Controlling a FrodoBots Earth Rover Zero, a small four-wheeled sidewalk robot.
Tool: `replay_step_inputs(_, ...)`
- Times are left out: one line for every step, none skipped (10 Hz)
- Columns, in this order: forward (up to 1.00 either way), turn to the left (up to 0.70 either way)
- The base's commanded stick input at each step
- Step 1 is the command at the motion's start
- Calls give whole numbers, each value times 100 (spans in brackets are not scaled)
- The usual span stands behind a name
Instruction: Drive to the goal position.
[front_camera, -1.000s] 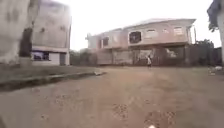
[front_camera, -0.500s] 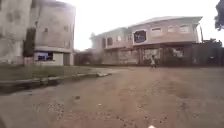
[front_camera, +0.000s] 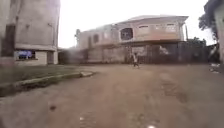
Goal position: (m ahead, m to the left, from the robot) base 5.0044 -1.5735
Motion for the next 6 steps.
replay_step_inputs(70,-2)
replay_step_inputs(70,13)
replay_step_inputs(70,9)
replay_step_inputs(70,6)
replay_step_inputs(70,3)
replay_step_inputs(70,3)
